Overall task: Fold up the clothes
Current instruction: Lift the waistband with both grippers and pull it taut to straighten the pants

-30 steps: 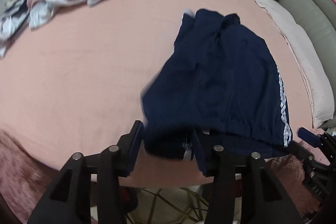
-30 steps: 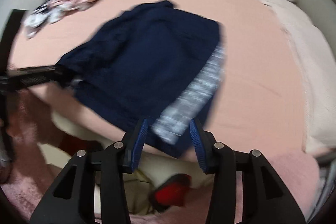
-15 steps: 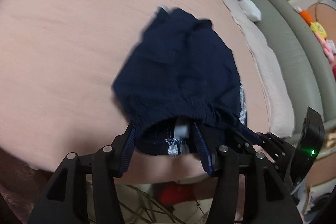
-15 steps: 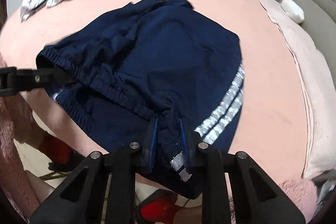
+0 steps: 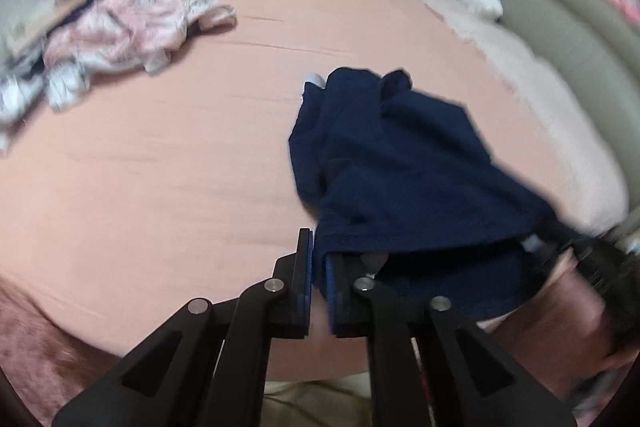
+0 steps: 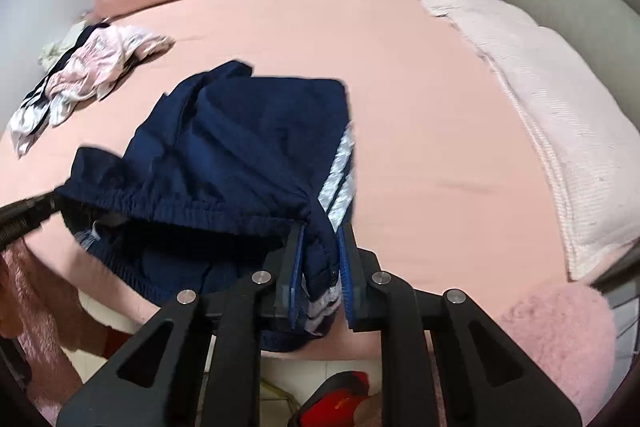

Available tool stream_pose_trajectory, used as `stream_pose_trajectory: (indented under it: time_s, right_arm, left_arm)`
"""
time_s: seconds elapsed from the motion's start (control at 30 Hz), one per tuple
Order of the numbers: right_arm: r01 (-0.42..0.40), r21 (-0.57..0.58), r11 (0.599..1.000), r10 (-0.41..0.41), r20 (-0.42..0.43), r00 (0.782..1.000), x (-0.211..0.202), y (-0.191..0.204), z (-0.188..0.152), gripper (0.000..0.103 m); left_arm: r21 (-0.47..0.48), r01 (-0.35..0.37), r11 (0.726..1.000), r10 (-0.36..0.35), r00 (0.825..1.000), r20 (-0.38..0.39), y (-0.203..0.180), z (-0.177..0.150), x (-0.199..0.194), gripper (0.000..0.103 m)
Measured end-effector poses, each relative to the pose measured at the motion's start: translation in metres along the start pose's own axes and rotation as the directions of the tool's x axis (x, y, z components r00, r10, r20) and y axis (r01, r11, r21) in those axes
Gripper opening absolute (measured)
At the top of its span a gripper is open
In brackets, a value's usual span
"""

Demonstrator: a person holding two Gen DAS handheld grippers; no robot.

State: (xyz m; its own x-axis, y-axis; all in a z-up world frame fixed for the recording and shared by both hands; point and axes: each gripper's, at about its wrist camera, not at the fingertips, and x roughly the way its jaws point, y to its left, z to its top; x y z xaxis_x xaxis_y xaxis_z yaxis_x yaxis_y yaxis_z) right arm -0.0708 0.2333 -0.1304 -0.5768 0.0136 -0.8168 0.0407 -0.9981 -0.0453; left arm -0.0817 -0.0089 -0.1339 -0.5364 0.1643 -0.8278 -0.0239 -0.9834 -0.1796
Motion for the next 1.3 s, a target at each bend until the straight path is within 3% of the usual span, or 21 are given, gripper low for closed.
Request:
stream_pose_trajectory:
  time_s: [0.03,0.07,0.1,0.17,0.3,0.37,0.43,0.47,0.5,0.57,0.6,0.67,0.7,0.93,1.07,1.1,1.17,1.23,1.3]
  right_arm:
    - [0.046,-0.003,0.999,-0.046,0.012,0.999,-0.003,0.001,-0.002,0.016]
    - [0.099,-0.022,0.995,-0.098,0.019,0.995,-0.005,0.004,-0.006,0.016]
    - [0.142,-0.04,0.989,-0.142,0.024,0.99,-0.005,0.006,-0.01,0.016]
    - [0.187,-0.014,0.982,-0.187,0.004,0.982,-0.001,-0.001,-0.015,0.016]
    - [0.226,0.118,0.967,-0.218,-0.074,0.973,0.008,-0.034,-0.017,0.016]
    - [0.202,0.137,0.97,-0.189,-0.103,0.977,0.012,-0.039,-0.02,0.017]
    - [0.123,0.128,0.984,-0.108,-0.117,0.987,0.016,-0.033,-0.023,0.023]
    - [0.099,0.111,0.989,-0.085,-0.122,0.989,0.017,-0.028,-0.025,0.032]
    - [0.075,0.094,0.993,-0.062,-0.128,0.99,0.018,-0.023,-0.027,0.042]
    - [0.047,0.081,0.996,-0.034,-0.155,0.987,0.025,-0.019,-0.03,0.045]
    - [0.041,0.083,0.996,-0.027,-0.174,0.984,0.03,-0.019,-0.031,0.039]
    - [0.029,0.087,0.996,-0.011,-0.206,0.978,0.038,-0.02,-0.034,0.013]
    - [0.021,0.086,0.996,-0.004,-0.191,0.982,0.034,-0.021,-0.034,0.011]
    - [-0.005,0.08,0.997,0.008,-0.037,0.999,-0.024,-0.015,-0.024,0.009]
    - [-0.029,0.083,0.996,0.022,0.089,0.996,-0.088,-0.021,0.001,0.008]
    - [-0.034,0.083,0.996,0.024,0.116,0.993,-0.103,-0.023,0.008,0.008]
    - [-0.037,0.082,0.996,0.028,0.115,0.993,-0.111,-0.029,0.025,0.008]
    - [-0.002,0.077,0.997,-0.004,0.077,0.997,-0.088,-0.033,0.035,0.008]
    - [-0.034,0.081,0.996,0.033,0.017,0.999,-0.053,-0.036,0.054,0.006]
  left_arm:
    - [0.023,-0.001,1.0,0.001,1.0,-0.007,-0.003,-0.003,-0.001,0.022]
    - [0.04,0.003,0.999,-0.002,1.0,-0.014,-0.006,-0.005,-0.001,0.041]
    - [0.03,0.028,0.999,-0.027,0.999,-0.017,-0.006,-0.007,0.0,0.053]
    - [-0.018,0.087,0.996,-0.087,0.996,-0.032,-0.002,-0.008,0.005,0.054]
    - [-0.014,0.082,0.997,-0.083,0.993,-0.086,-0.001,-0.019,0.023,0.054]
    - [-0.021,0.16,0.987,-0.162,0.98,-0.12,-0.004,-0.022,0.032,0.054]
    - [0.001,0.154,0.988,-0.153,0.982,-0.111,-0.01,-0.024,0.032,0.054]
    - [0.034,0.12,0.992,-0.116,0.989,-0.097,-0.013,-0.024,0.032,0.053]
    - [0.056,0.076,0.996,-0.071,0.994,-0.079,-0.015,-0.022,0.033,0.038]
    - [0.062,0.022,0.998,-0.019,0.999,-0.049,-0.012,-0.017,0.03,0.008]
    - [0.05,0.007,0.999,-0.006,0.999,-0.033,-0.009,-0.014,0.026,0.008]
    - [0.028,-0.02,0.999,0.019,0.999,0.032,0.0,-0.007,0.006,0.008]
    - [0.02,-0.03,0.999,0.029,0.998,0.062,0.004,-0.004,-0.006,0.008]
    - [0.008,-0.011,1.0,0.01,0.996,0.09,0.015,0.005,-0.055,0.008]
    - [0.023,0.102,0.995,-0.104,0.99,0.099,0.013,0.037,-0.091,0.008]
    - [0.04,0.095,0.995,-0.097,0.992,0.074,0.011,0.044,-0.093,0.008]
    - [0.067,0.095,0.993,-0.096,0.995,0.016,0.006,0.061,-0.085,0.008]
    - [0.074,0.09,0.993,-0.089,0.996,-0.013,0.004,0.075,-0.064,0.008]
    - [0.082,0.084,0.993,-0.084,0.996,0.003,-0.001,0.101,-0.058,0.008]
